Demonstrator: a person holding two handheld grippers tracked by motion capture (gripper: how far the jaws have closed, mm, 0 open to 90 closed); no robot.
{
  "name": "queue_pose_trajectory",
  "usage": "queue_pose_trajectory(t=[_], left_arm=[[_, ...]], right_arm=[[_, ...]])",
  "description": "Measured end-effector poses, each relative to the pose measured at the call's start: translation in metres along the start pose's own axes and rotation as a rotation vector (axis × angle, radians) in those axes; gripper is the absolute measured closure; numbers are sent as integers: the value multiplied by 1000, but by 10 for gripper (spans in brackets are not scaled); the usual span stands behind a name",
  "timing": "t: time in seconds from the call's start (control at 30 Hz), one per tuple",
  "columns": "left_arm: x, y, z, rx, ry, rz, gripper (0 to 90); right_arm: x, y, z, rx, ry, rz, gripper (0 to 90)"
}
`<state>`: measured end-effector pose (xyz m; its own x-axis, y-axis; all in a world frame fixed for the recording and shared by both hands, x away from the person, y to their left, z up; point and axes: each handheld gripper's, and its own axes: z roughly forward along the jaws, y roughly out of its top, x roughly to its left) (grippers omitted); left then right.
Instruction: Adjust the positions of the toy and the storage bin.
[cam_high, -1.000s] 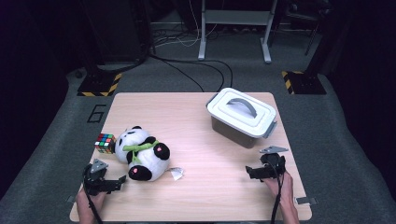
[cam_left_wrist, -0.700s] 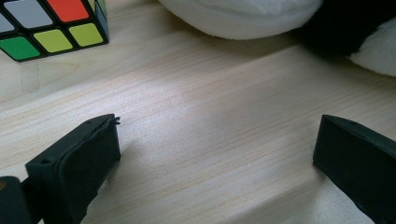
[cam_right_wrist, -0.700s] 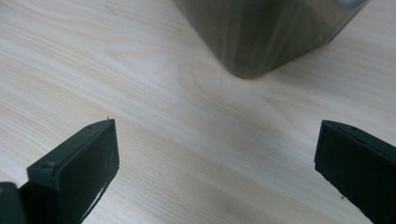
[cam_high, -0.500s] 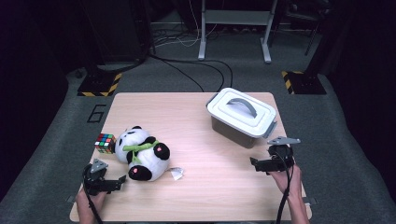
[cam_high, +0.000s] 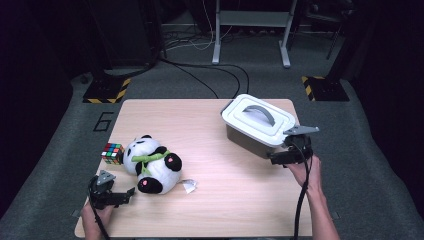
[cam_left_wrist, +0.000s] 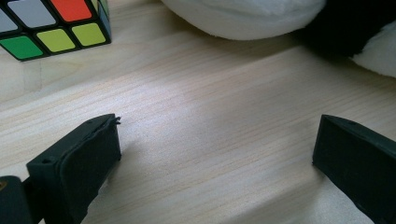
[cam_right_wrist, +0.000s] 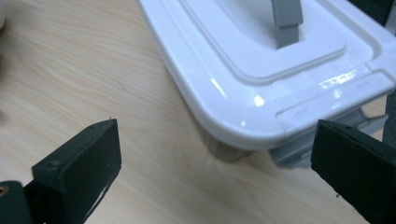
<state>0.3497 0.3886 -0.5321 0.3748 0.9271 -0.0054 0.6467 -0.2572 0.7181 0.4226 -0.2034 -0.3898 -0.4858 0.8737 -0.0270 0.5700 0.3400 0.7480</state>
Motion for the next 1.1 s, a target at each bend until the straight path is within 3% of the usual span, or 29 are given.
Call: queue_pose_trajectory(t=[0.27, 0.53, 0.9, 1.03, 1.1], left_arm=[[0, 0, 0, 0, 1, 2, 6], [0, 0, 0, -1, 2, 4, 6], [0, 0, 0, 3, 5, 1, 6], [0, 0, 0, 4, 6, 3, 6], [0, 0, 0, 4, 6, 3, 6]], right_arm=[[-12, 24, 17, 23, -27, 11, 0], [-29, 43, 37, 39, -24, 32, 6], [-40, 61, 55, 29, -18, 18, 180], [-44, 68, 61, 32, -13, 7, 299], [-43, 69, 64, 49, -37, -1, 344]])
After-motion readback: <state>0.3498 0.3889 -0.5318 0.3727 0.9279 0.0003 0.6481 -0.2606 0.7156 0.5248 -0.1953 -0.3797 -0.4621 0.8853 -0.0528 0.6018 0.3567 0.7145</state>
